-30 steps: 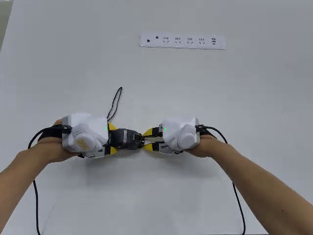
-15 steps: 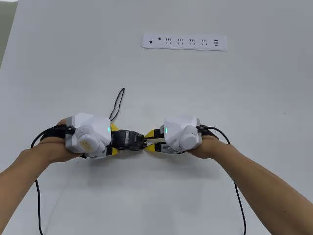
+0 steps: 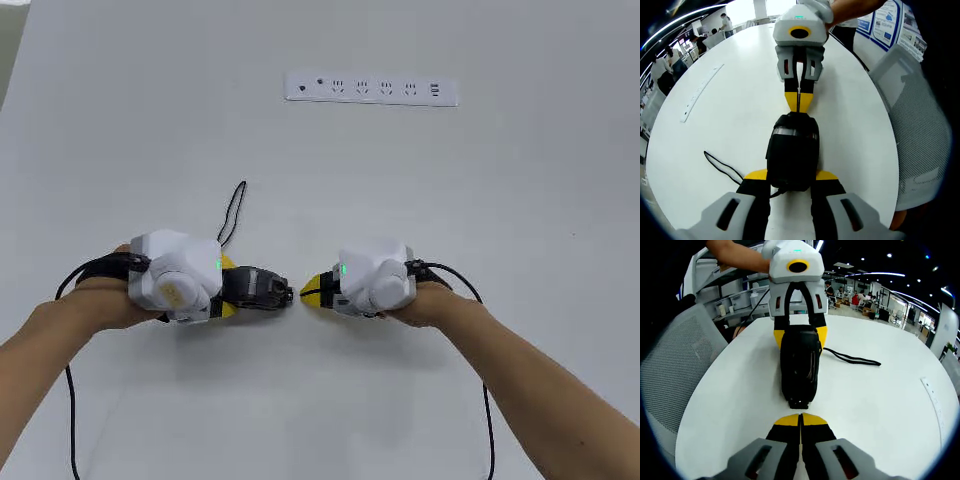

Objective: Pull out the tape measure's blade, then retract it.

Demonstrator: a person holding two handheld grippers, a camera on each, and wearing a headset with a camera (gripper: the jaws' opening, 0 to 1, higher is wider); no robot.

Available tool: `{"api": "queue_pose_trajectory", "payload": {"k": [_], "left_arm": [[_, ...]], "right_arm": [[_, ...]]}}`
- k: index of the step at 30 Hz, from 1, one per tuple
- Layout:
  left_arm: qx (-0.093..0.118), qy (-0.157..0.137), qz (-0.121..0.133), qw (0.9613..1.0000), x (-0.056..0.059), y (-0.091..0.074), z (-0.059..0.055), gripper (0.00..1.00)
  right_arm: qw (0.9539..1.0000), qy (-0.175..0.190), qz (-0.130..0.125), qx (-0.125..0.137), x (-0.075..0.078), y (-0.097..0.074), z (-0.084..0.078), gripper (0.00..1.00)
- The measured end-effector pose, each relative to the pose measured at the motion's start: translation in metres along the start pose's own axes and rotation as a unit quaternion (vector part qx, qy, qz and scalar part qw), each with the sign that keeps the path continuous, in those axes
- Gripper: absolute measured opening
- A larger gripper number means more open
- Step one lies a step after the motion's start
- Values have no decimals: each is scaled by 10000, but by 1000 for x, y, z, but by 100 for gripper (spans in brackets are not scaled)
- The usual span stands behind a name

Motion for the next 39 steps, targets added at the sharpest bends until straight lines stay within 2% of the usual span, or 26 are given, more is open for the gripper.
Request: {"api": "queue_pose_trajectory", "payload": {"k": [9,15,25,33,39], "left_arm": [[46,-51,22,10000,0,-4,0,26],[63,-89,30,9999,-1,-4,0,26],[83,-110,23,9999,-1,-6,-1,26],[98,-121,34,9999,-1,-6,-1,26],[130,-195,60,9997,-1,-6,-2,26]], "right_arm": [[9999,18,2,130,-1,-3,3,0],[9998,-50,50,202,-3,-2,6,10],[9997,-42,65,245,-4,0,9,15],[9988,242,19,435,0,3,10,16],[9960,571,-84,675,0,5,5,15]]}}
Point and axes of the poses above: the centre of the closed fingertips' face, and the gripper's own axes: y roughly forward along the fingers, x roughly to its right, z roughly out of its top, the point moved 10 cm from there along -y, roughly backward along the fingers, and after that the axes turned 8 degrees about x, right-handed, at the moved point
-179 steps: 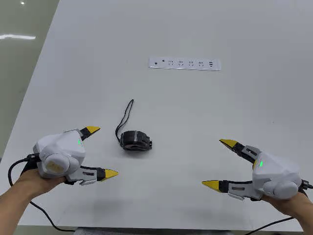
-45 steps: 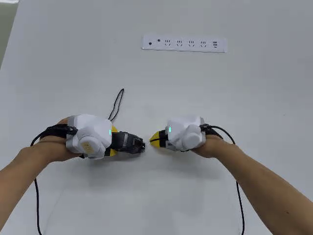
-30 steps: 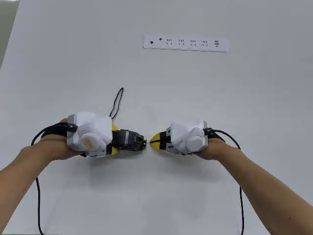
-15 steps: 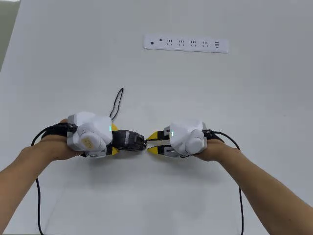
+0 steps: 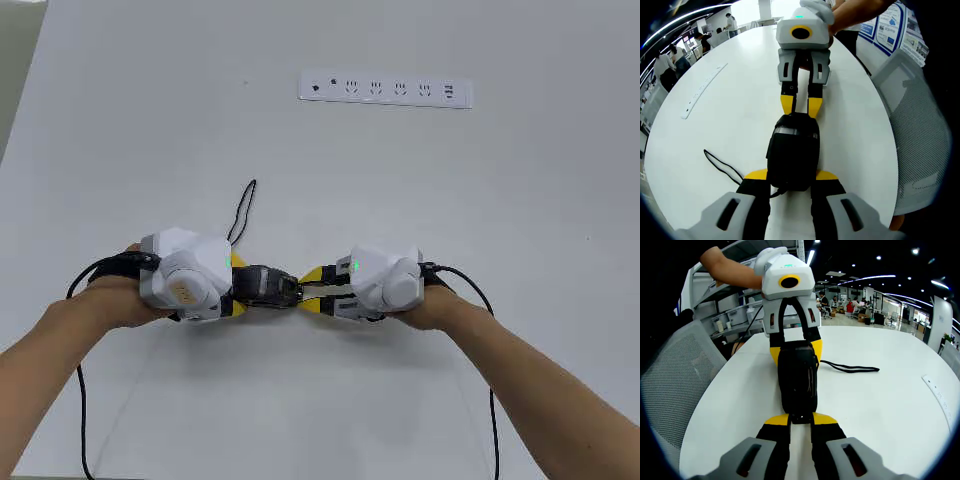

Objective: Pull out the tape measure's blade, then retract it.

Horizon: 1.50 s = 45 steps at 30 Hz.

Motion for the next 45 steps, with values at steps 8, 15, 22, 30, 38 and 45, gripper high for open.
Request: {"api": "queue_pose_trajectory", "payload": {"k": [8,15,22,30,38,45], "left_arm": [[-31,0,29,10000,1,0,0,26],[-49,13,44,10000,1,0,0,26],[-26,7,28,10000,0,0,-1,26],[-26,-4,27,10000,0,-1,-2,26],[-29,-4,14,10000,0,-1,-1,26],[-44,4,-11,10000,0,0,-2,26]], "right_arm": [[9990,263,-251,260,-5,0,-6,13],[9998,36,-156,137,-4,-1,-2,9],[9999,-28,-110,126,-4,-1,-2,8],[9998,17,-98,182,-3,-4,-2,8],[9998,47,-81,181,-3,-6,-4,8],[9999,22,-68,152,-4,-8,-5,8]]}}
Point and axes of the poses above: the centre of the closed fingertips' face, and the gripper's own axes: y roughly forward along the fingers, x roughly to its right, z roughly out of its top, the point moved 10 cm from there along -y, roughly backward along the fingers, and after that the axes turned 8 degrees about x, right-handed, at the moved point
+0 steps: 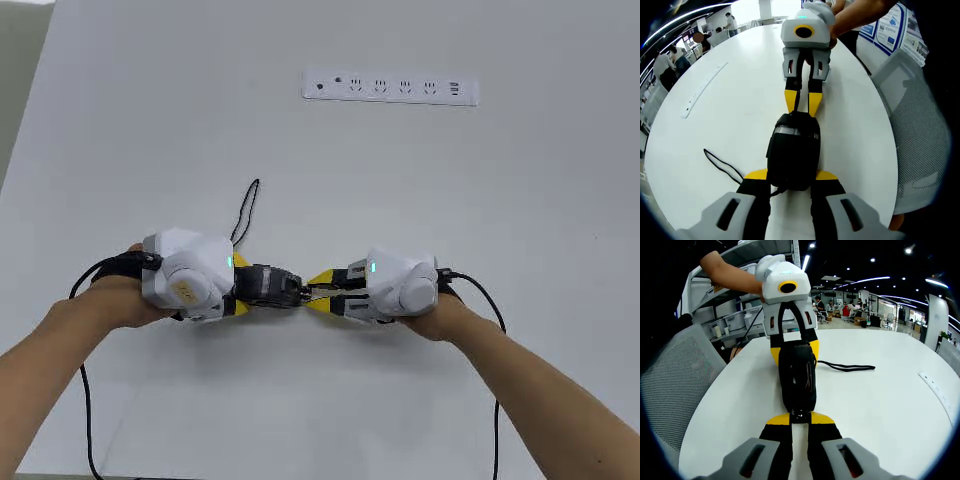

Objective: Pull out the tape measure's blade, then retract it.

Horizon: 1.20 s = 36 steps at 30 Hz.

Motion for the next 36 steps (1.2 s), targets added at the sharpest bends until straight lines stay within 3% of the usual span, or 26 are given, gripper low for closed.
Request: {"api": "queue_pose_trajectory", "payload": {"k": [36], "left_arm": [[14,35,-15,10000,-1,-1,-1,26]], "right_arm": [[9999,-107,64,-110,2,-6,2,8]]}}
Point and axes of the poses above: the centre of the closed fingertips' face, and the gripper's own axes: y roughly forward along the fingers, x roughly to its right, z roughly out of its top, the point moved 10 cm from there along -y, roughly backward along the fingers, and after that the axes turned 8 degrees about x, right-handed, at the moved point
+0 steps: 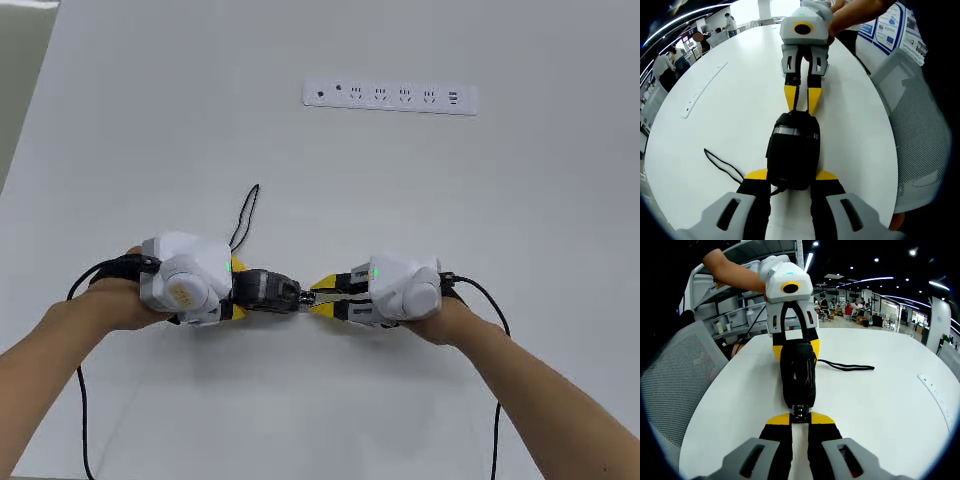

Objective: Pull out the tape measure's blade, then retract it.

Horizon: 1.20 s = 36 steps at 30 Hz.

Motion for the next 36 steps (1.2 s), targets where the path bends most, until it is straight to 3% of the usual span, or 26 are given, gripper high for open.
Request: {"api": "queue_pose_trajectory", "payload": {"k": [36], "left_arm": [[18,-11,-24,10000,0,0,-1,26]], "right_arm": [[10000,-11,12,-64,1,-10,-3,8]]}}
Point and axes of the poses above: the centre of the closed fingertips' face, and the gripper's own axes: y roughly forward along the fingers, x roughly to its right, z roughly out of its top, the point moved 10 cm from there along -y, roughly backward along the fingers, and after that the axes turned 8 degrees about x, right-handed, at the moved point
